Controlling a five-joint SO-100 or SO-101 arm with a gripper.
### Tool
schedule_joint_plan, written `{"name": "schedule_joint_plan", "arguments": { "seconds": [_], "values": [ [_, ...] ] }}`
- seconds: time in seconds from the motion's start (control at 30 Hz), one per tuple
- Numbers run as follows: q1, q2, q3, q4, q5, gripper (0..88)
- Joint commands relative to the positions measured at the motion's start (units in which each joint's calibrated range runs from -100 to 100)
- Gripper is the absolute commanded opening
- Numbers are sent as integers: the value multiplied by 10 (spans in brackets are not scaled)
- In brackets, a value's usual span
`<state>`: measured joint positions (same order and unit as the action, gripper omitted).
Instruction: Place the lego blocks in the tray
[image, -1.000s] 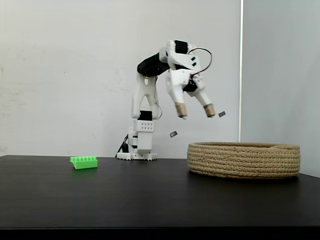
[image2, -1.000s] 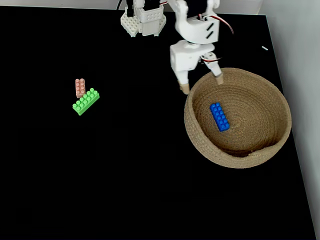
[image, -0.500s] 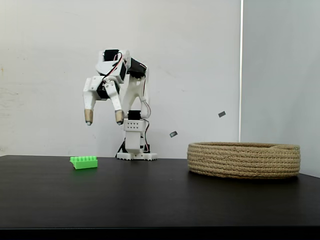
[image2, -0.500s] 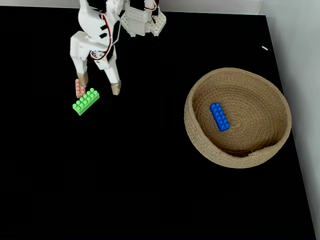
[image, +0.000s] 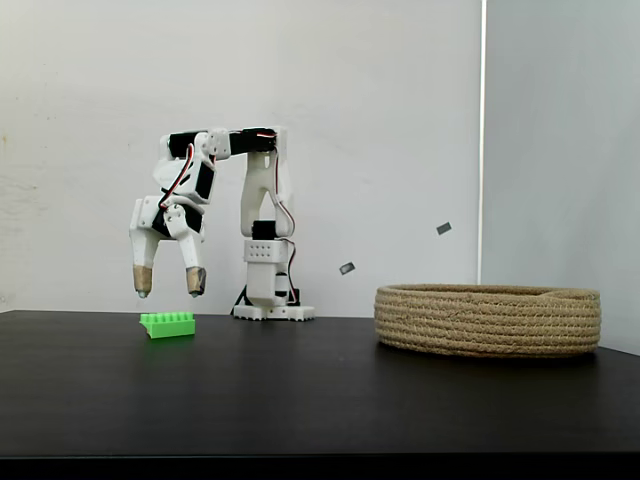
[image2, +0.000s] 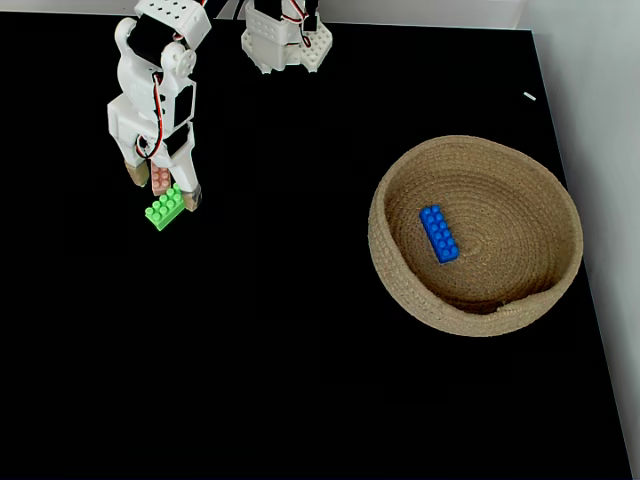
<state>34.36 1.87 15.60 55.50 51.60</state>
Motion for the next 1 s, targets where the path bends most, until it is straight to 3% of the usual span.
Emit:
{"name": "schedule_joint_plan", "arguments": {
  "seconds": [0.0, 0.8, 0.97],
  "values": [
    [4, -1, -39, -11, 0, 291],
    [-18, 73, -23, -43, -14, 267],
    [-20, 75, -5, -67, -15, 176]
  ]
}}
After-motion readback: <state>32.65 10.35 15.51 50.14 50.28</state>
